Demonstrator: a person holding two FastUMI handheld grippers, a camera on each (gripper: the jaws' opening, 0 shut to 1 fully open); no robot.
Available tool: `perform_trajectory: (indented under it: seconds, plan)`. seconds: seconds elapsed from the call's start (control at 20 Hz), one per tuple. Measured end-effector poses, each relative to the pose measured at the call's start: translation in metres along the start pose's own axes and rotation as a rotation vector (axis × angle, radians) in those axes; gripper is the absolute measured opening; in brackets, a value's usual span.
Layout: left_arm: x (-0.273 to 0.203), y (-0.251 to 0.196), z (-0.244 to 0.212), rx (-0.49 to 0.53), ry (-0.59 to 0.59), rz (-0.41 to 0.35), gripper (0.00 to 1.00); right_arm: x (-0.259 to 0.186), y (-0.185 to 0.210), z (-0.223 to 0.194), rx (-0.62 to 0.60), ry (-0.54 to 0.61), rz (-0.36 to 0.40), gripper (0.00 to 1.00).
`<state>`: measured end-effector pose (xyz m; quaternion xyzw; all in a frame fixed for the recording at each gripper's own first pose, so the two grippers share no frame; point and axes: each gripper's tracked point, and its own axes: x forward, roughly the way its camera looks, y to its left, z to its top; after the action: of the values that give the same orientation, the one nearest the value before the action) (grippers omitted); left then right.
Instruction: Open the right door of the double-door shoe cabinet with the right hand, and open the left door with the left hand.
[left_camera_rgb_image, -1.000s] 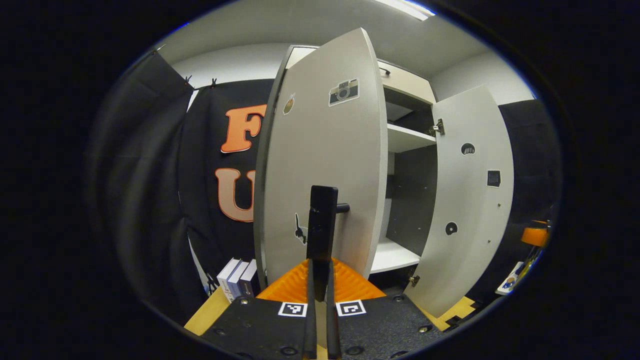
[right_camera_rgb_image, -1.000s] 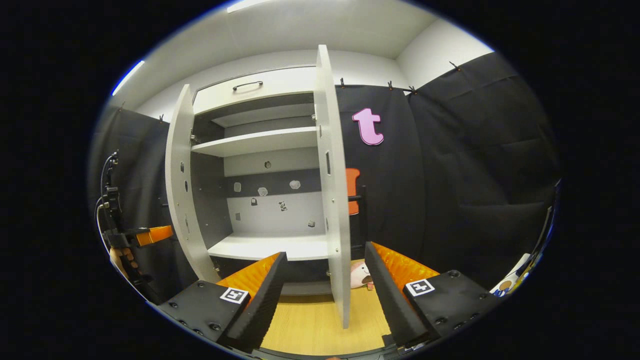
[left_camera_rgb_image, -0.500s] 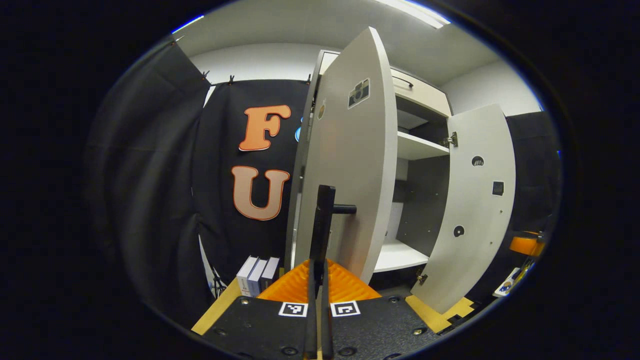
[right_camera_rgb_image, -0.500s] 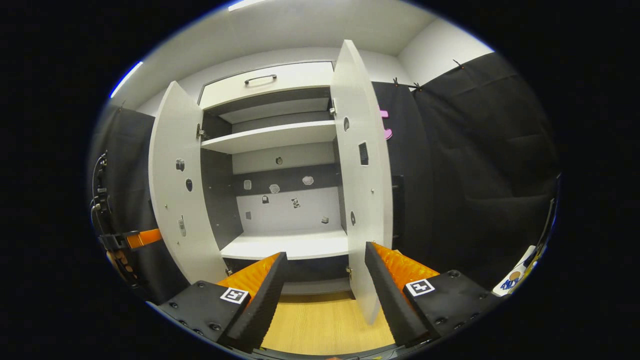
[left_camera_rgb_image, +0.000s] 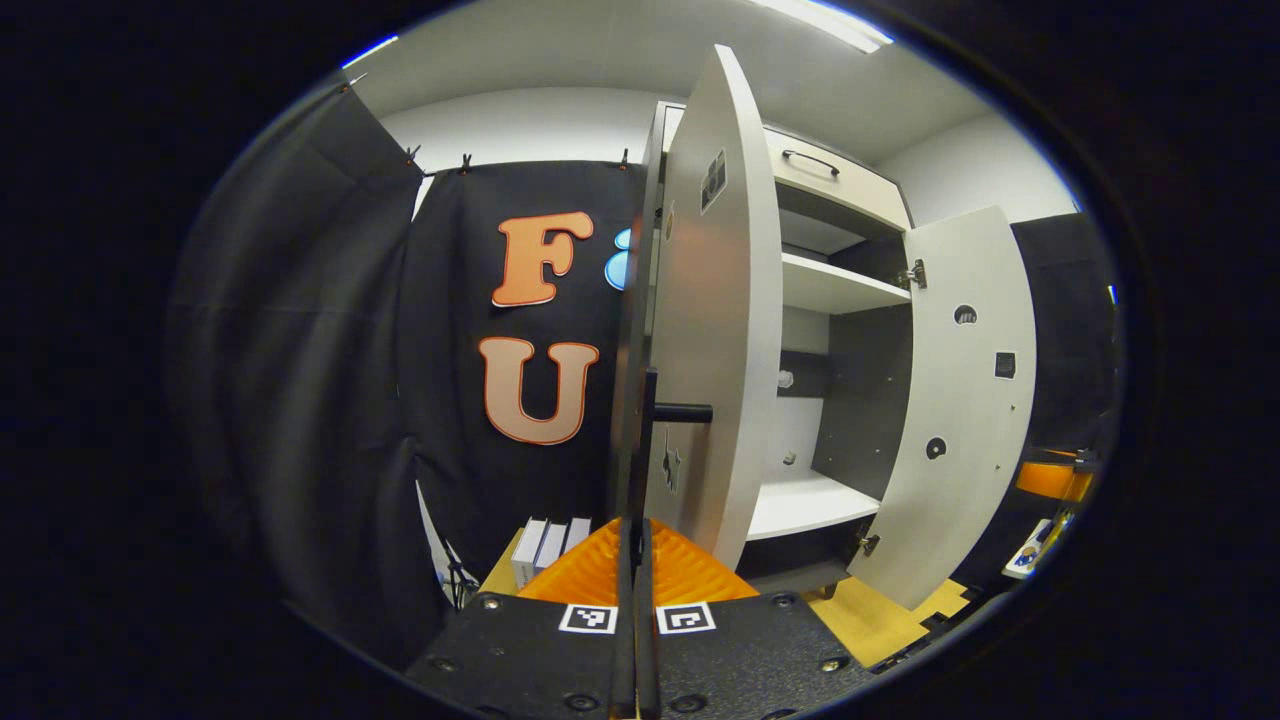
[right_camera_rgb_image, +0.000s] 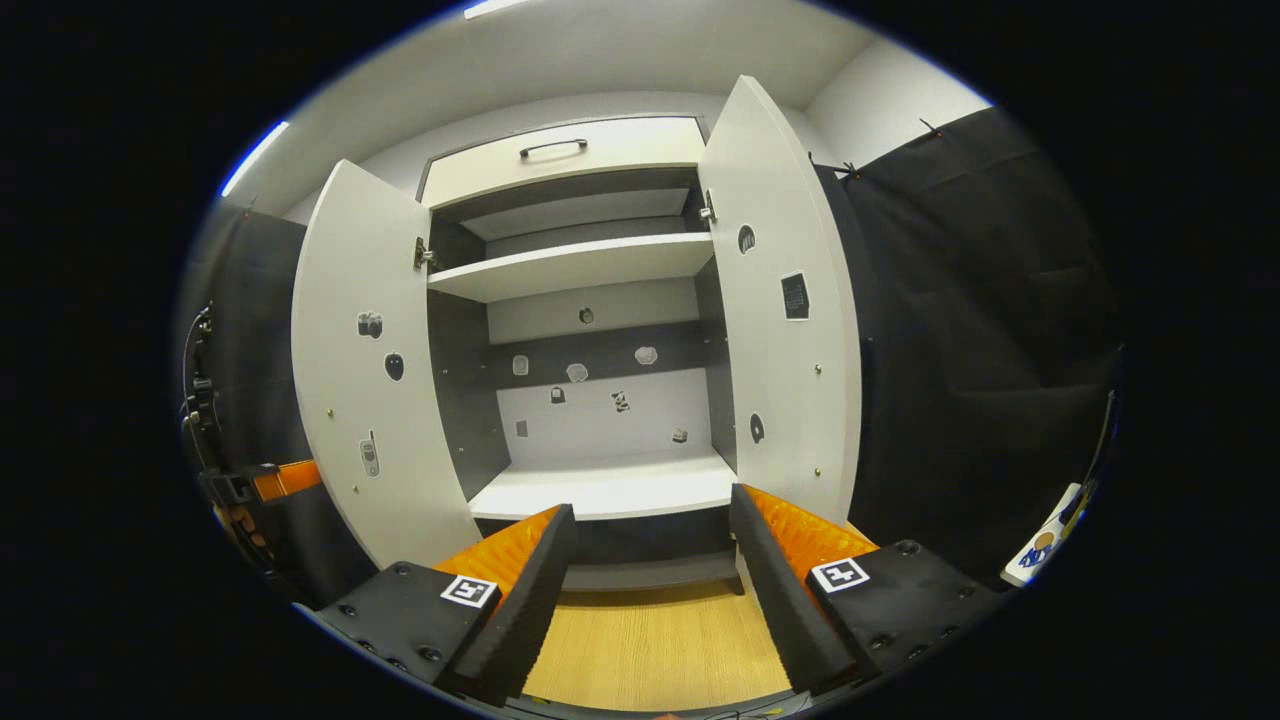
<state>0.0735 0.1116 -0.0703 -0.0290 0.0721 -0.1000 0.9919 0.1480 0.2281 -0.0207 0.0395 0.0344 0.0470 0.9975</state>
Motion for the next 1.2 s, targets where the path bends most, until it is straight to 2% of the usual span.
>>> perform_trajectory:
  seconds: [0.25, 0.6, 0.9, 1.05, 1.2]
  plan:
    - [-0.012, -0.007, -0.001, -0.007, 0.013, -0.058, 0.0, -0.004, 0.003, 0.0, -0.006, -0.011, -0.016, 0.98]
    - [-0.048, -0.002, -0.003, 0.008, 0.015, -0.055, 0.0, -0.02, -0.009, 0.003, -0.04, -0.043, -0.057, 0.98]
    - [-0.084, 0.0, 0.01, 0.054, -0.011, 0.001, 0.0, -0.035, -0.024, -0.002, -0.077, -0.052, -0.097, 0.98]
    - [-0.099, -0.011, 0.018, 0.062, -0.02, 0.014, 0.09, -0.047, -0.034, -0.002, -0.082, -0.05, -0.104, 0.98]
    - [-0.11, -0.023, 0.027, 0.055, -0.041, 0.032, 0.25, -0.062, -0.05, 0.005, -0.084, -0.063, -0.12, 0.98]
